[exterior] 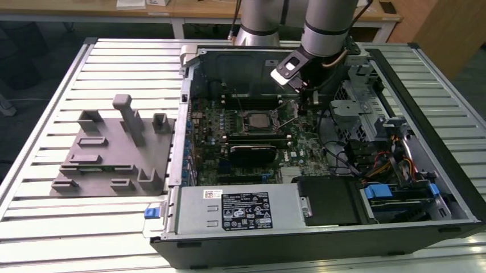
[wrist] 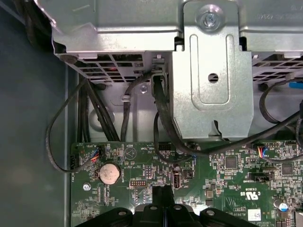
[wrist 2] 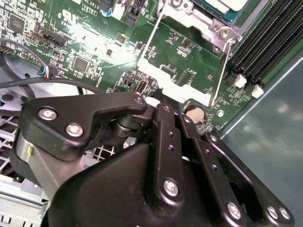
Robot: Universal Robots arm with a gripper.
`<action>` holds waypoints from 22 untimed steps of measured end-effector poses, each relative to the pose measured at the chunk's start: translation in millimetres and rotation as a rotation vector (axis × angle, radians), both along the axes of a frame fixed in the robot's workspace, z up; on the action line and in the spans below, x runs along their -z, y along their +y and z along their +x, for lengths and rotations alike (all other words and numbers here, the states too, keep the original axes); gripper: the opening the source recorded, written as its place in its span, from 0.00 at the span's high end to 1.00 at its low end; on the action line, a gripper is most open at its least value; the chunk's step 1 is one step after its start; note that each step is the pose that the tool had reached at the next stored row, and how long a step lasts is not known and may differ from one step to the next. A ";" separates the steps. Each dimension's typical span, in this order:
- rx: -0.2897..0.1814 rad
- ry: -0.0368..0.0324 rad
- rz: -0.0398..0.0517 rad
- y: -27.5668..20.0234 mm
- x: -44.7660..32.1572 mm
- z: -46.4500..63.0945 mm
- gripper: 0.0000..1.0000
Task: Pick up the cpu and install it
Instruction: 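Close the cpu cover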
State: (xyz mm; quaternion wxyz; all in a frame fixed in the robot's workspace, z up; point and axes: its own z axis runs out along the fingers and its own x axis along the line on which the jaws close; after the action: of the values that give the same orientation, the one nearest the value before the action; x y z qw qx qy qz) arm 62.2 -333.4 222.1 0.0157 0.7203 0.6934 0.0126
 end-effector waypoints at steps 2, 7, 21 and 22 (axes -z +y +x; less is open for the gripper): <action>0.000 0.0001 0.0006 0.0 0.0 -1.5 0.89; 0.000 0.0001 0.0020 0.0 0.0 -6.6 0.89; 0.001 0.0003 0.0013 -0.2 -0.3 -24.1 0.89; 0.001 0.0003 0.0014 -0.2 -0.3 -25.6 0.89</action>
State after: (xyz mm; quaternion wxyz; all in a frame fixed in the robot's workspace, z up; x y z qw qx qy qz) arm 36.6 -333.6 222.4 0.0151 0.7207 0.6930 0.0130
